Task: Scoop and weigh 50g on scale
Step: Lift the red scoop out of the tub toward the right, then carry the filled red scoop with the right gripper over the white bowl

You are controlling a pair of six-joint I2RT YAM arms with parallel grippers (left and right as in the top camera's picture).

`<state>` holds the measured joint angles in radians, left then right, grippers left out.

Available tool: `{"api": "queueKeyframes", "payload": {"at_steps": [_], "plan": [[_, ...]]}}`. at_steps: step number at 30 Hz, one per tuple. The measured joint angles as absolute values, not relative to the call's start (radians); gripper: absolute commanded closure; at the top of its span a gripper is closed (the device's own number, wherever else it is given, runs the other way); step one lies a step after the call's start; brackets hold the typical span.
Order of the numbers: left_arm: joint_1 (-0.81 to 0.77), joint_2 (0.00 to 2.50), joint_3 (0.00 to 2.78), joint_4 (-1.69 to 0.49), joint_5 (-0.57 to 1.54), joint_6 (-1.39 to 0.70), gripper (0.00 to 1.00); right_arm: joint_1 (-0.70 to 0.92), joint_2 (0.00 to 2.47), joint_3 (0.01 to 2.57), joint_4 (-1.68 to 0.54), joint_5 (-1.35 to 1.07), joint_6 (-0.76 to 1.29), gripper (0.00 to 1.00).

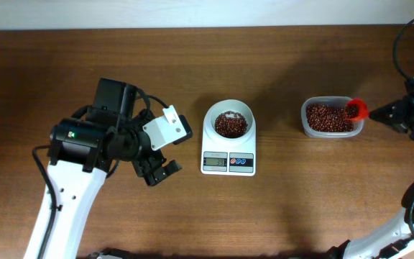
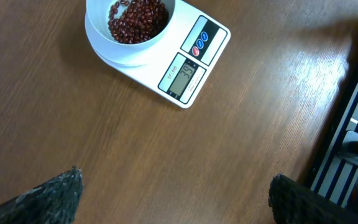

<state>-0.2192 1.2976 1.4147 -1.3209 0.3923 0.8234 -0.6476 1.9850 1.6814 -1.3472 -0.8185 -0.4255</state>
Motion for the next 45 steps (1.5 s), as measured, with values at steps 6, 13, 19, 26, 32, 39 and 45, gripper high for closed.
{"api": "queueKeyframes", "payload": {"at_steps": [6, 13, 19, 26, 32, 39, 45], "plan": [[-0.219, 1.298, 1.415, -1.320, 0.392, 0.823, 0.01, -0.648, 1.985, 1.681, -1.354, -0.902, -0.442, 0.96], [-0.219, 1.298, 1.415, -1.320, 0.392, 0.823, 0.01, -0.631, 1.985, 1.682, -1.384, -0.963, -0.449, 0.96], [-0.219, 1.298, 1.415, -1.320, 0.392, 0.823, 0.01, -0.533, 1.985, 1.682, -1.388, -1.002, -0.449, 0.96], [-0.219, 1.298, 1.415, -1.321, 0.392, 0.823, 0.01, -0.351, 1.985, 1.682, -1.386, -1.037, -0.450, 0.96], [-0.219, 1.298, 1.415, -1.320, 0.392, 0.823, 0.01, -0.166, 1.985, 1.683, -1.370, -1.043, -0.449, 0.96], [-0.219, 1.298, 1.415, -1.320, 0.392, 0.823, 0.01, -0.051, 1.985, 1.683, -1.351, -1.046, -0.449, 0.96], [-0.219, 1.298, 1.415, -1.321, 0.392, 0.823, 0.01, -0.016, 1.985, 1.683, -1.283, -1.037, -0.448, 0.96]]}}
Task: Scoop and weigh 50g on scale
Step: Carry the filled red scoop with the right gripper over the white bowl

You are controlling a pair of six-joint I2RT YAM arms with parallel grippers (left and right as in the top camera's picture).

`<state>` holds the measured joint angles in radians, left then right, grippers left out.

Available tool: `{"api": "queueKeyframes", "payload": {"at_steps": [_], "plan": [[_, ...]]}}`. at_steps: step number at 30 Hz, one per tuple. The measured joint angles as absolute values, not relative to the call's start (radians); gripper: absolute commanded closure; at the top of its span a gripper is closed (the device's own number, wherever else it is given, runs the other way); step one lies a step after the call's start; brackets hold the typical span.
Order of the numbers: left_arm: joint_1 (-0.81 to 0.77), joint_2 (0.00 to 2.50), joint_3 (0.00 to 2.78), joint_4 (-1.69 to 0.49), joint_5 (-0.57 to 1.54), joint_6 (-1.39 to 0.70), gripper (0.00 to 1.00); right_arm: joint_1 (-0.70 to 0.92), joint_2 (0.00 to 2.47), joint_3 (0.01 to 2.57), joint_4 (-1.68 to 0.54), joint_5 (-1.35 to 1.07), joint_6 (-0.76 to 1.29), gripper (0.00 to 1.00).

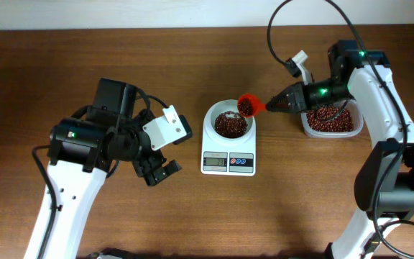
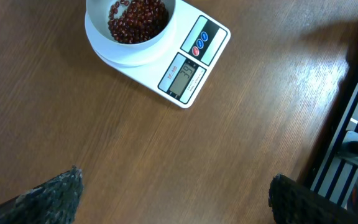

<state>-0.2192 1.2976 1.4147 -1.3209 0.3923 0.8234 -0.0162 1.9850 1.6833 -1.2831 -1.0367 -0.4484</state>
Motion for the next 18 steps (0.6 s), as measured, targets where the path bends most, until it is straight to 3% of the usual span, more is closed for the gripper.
{"api": "queueKeyframes", "payload": {"at_steps": [18], "plan": [[-0.219, 1.298, 1.415, -1.321, 0.392, 0.823, 0.01, 0.071, 1.985, 1.683, -1.217, -0.898, -0.414, 0.96]]}}
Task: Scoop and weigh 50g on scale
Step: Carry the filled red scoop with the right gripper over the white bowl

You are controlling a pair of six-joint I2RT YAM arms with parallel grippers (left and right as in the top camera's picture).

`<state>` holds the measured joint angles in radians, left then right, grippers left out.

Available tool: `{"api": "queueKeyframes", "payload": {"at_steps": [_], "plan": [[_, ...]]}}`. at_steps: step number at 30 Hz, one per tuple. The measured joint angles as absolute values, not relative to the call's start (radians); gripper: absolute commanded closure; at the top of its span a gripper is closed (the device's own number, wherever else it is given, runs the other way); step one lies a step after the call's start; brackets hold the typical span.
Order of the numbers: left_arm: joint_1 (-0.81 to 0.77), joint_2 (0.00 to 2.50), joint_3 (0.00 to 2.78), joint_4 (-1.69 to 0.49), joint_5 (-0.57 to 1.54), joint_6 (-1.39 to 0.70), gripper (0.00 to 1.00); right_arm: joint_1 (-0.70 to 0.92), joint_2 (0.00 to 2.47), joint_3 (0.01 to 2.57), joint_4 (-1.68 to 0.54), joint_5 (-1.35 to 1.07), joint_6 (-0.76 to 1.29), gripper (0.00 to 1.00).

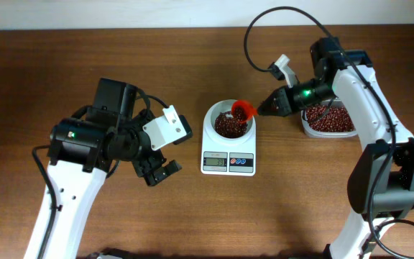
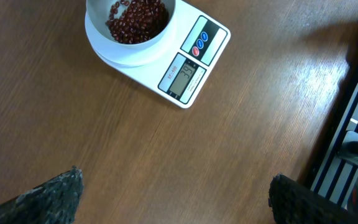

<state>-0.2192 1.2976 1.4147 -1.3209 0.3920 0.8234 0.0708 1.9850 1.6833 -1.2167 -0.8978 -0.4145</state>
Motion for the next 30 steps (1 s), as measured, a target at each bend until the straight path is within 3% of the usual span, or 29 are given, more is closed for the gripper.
{"api": "queueKeyframes", "payload": {"at_steps": [30], "plan": [[-0.219, 1.298, 1.415, -1.320, 0.392, 0.823, 0.01, 0.100, 1.943, 1.687, -1.153, -0.773, -0.253, 0.96]]}}
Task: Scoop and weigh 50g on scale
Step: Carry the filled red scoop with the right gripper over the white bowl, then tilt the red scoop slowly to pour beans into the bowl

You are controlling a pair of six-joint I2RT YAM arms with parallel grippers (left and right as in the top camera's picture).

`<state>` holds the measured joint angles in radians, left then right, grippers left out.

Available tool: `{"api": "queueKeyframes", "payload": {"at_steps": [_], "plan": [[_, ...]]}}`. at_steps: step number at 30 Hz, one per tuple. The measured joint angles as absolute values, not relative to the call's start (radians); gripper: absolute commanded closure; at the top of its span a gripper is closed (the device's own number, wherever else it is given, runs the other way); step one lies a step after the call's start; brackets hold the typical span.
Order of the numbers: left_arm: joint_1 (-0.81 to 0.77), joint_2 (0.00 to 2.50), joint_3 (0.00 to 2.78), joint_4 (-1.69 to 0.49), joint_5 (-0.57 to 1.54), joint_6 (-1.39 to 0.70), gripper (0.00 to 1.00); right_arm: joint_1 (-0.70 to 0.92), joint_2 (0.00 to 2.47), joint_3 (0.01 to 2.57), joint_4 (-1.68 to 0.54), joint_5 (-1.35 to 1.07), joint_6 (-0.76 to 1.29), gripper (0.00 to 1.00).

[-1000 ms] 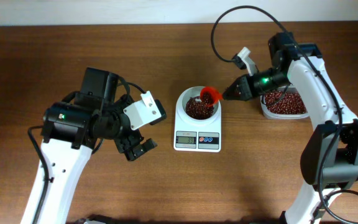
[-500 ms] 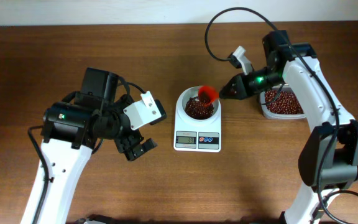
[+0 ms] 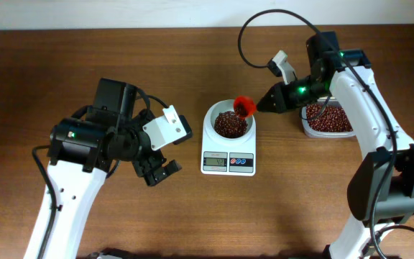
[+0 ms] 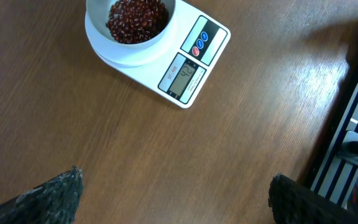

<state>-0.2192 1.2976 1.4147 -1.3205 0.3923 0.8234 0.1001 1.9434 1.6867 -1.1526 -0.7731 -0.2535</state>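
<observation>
A white scale (image 3: 228,152) stands mid-table, and the white bowl (image 3: 228,115) on it holds red beans (image 4: 136,17). Its display (image 4: 184,77) seems to read 42. My right gripper (image 3: 266,102) is shut on the handle of a red scoop (image 3: 245,106), which is tilted over the bowl's right rim. Right of the scale sits the clear container (image 3: 327,119) of beans. My left gripper (image 3: 157,170) hangs open to the left of the scale, nothing between its fingers (image 4: 50,198).
The right arm's black cable (image 3: 254,32) loops above the bowl. A black rack (image 4: 353,118) shows at the right edge of the left wrist view. Bare brown table (image 3: 300,201) lies in front of the scale.
The scoop sits a little higher and farther right at the bowl's rim. The beans in the bowl are piled fuller, and the display's digits have changed. The left arm has not moved.
At first the right gripper held the red scoop in the bean container at the far right. Then it held the loaded scoop at the bowl's right rim, then tilted it over the bowl. Now the bowl holds more beans. The left gripper stayed open throughout.
</observation>
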Motion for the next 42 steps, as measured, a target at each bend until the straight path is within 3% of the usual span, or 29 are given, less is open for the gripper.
{"api": "queueKeyframes", "payload": {"at_steps": [14, 24, 31, 36, 42], "plan": [[-0.219, 1.298, 1.415, -1.321, 0.392, 0.823, 0.01, 0.136, 1.940, 1.687, -1.166, -0.855, -0.321, 0.96], [-0.219, 1.298, 1.415, -1.320, 0.392, 0.823, 0.01, 0.145, 1.940, 1.687, -1.162, -0.677, -0.215, 0.96], [-0.219, 1.297, 1.415, -1.321, 0.392, 0.823, 0.01, 0.145, 1.940, 1.687, -1.158, -0.670, -0.209, 0.96], [-0.219, 1.297, 1.415, -1.320, 0.392, 0.823, 0.01, 0.145, 1.940, 1.687, -1.157, -0.800, -0.310, 0.96], [-0.219, 1.297, 1.415, -1.321, 0.392, 0.823, 0.01, 0.146, 1.939, 1.687, -1.157, -0.707, -0.237, 0.96]]}}
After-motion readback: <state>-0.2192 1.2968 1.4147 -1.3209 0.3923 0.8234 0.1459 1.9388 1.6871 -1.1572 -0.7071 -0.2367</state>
